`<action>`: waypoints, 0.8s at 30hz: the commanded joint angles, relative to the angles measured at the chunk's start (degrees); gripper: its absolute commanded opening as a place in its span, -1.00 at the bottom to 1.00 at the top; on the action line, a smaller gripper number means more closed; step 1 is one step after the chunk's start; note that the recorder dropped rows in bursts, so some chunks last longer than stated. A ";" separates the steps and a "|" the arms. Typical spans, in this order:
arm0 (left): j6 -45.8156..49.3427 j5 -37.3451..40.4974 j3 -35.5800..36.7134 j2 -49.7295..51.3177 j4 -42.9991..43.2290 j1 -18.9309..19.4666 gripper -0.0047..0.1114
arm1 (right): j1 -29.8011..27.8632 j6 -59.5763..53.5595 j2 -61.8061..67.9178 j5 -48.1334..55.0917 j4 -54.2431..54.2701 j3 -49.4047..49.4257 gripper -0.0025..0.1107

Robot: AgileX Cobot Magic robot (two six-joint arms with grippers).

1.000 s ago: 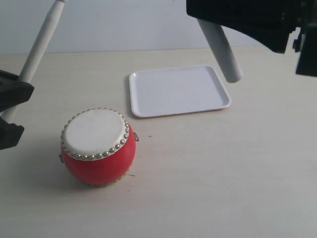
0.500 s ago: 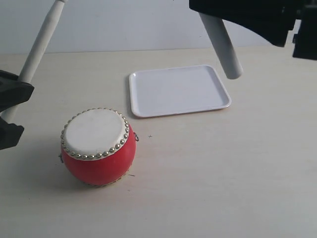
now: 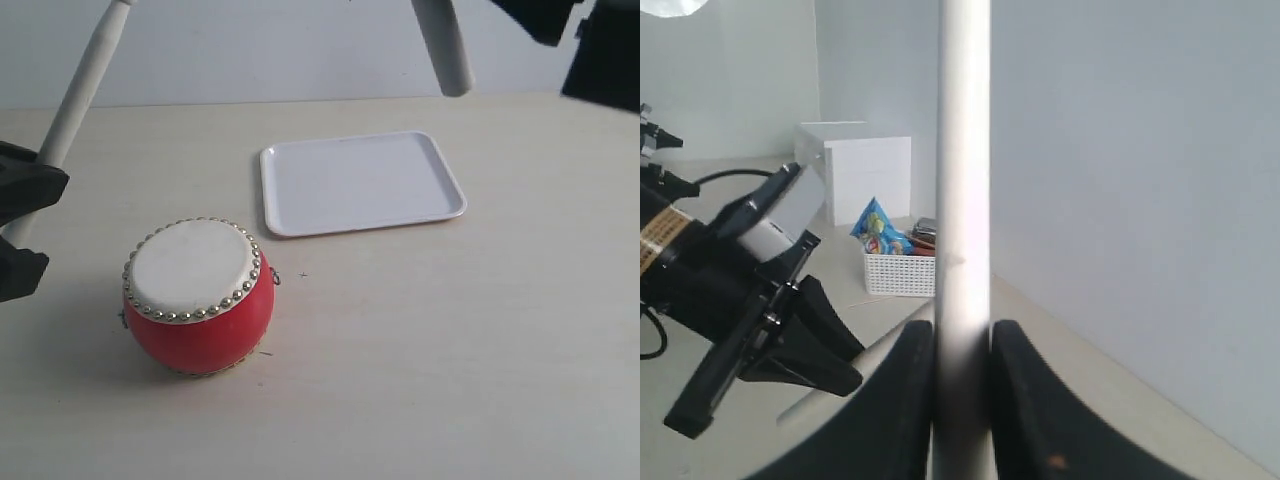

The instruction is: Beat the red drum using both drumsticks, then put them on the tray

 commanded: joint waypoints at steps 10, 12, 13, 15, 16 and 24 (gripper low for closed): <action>-0.27 -0.20 -0.29 0.01 0.18 0.13 -0.92 | 7.87 -65.39 0.72 25.65 52.19 6.22 -0.96; -0.27 -0.20 -0.29 0.01 0.18 0.13 -0.92 | 10.93 -81.64 0.72 32.03 63.83 6.22 -0.96; -0.27 -0.20 -0.29 0.01 0.18 0.13 -0.92 | 12.33 -86.78 0.72 33.05 69.84 6.22 -0.96; -0.27 -0.20 -0.29 0.01 0.18 0.13 -0.92 | 13.13 -86.96 0.28 33.15 73.24 6.09 -0.96; -0.27 -0.20 -0.29 0.01 0.18 0.13 -0.92 | 13.13 -85.52 0.16 33.39 73.91 5.86 -0.96; -0.27 -0.31 -0.29 0.01 0.18 0.13 -0.92 | 13.13 -74.25 2.14 52.44 73.91 -2.62 -0.96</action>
